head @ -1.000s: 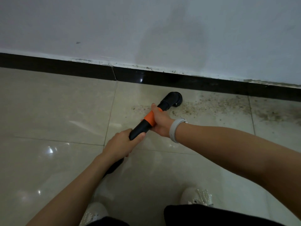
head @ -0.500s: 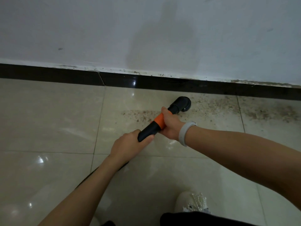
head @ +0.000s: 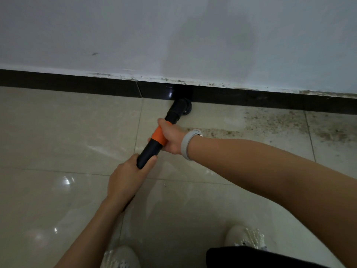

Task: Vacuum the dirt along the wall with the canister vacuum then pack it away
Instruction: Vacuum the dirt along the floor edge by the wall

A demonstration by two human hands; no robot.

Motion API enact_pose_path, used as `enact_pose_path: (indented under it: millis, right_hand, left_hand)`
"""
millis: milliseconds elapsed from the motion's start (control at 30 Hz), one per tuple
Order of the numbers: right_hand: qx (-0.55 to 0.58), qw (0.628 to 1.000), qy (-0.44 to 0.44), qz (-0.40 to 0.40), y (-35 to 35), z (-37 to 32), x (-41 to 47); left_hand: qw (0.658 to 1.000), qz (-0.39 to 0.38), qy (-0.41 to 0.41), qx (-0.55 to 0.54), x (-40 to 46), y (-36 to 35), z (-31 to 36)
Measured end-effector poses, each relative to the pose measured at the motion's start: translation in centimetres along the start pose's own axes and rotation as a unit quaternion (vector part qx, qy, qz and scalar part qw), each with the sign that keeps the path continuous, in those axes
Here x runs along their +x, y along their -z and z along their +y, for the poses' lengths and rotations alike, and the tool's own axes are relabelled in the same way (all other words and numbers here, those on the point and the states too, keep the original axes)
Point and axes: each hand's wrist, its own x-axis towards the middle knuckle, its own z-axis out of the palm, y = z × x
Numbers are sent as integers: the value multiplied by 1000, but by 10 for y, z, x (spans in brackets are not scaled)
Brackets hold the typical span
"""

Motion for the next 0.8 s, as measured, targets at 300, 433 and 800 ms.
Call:
enact_pose_path:
  millis: [300,433,800]
  right_hand:
    - [53,994,31,88,63,-3,-8]
    - [71,988,36,130,99,-4,-14]
    - [66,995,34,62,35,13,-14]
  left_hand:
    - [993,-106,-44,14,14,-34,37]
    - [984,-147,-90,40,16,-48,59]
    - [997,-55,-45,34,-4,-7,13]
